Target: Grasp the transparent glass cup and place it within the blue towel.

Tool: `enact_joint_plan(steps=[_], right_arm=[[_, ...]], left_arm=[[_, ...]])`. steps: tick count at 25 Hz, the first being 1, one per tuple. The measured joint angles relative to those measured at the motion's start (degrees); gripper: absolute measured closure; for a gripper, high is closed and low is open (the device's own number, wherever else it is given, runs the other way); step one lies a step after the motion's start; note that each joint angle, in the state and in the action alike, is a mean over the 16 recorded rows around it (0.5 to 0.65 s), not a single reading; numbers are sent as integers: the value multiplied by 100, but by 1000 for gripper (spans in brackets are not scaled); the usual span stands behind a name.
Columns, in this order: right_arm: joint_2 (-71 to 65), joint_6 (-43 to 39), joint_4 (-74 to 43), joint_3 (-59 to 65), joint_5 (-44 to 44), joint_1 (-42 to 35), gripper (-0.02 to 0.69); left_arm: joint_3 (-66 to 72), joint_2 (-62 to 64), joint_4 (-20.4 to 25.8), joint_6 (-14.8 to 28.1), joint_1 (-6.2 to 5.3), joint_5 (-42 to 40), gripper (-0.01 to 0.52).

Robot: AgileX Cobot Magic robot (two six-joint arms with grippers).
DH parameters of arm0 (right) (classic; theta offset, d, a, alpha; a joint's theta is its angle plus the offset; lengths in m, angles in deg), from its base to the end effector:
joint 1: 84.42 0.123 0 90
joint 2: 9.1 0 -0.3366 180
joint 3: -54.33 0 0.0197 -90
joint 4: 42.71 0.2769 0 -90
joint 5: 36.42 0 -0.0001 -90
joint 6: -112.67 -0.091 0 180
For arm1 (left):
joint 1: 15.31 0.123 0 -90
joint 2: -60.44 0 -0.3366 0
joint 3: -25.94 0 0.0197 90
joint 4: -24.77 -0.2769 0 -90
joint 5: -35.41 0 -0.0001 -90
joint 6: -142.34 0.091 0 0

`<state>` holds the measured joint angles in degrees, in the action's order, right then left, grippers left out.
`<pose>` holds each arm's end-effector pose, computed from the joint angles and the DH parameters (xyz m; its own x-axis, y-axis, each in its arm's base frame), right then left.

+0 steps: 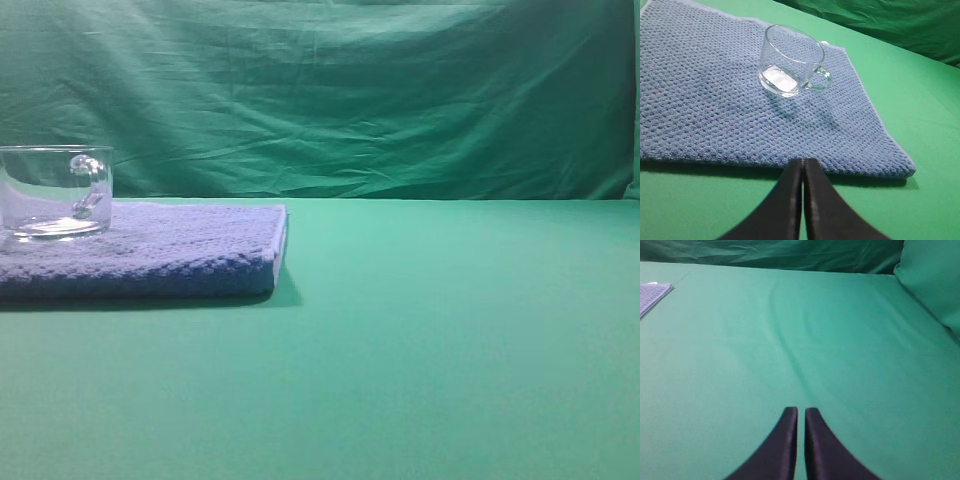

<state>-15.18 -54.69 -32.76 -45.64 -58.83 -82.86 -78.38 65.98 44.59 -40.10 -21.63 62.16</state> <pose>0.0263 0.0067 0.1686 -0.3066 -0.0680 -0.9494 -0.1082 0.9935 -0.0362 0.0201 -0.0162 0.1915 -0.3543 -0.3054 -0.8839 0.1400 0.9172 -0.3731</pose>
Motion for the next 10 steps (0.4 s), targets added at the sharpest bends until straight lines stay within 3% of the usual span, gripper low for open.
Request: enact_joint_plan(steps=[10], right_arm=[[0, 0, 0, 0, -5, 0, 616]], left_arm=[[0, 0, 0, 0, 0, 0, 514]])
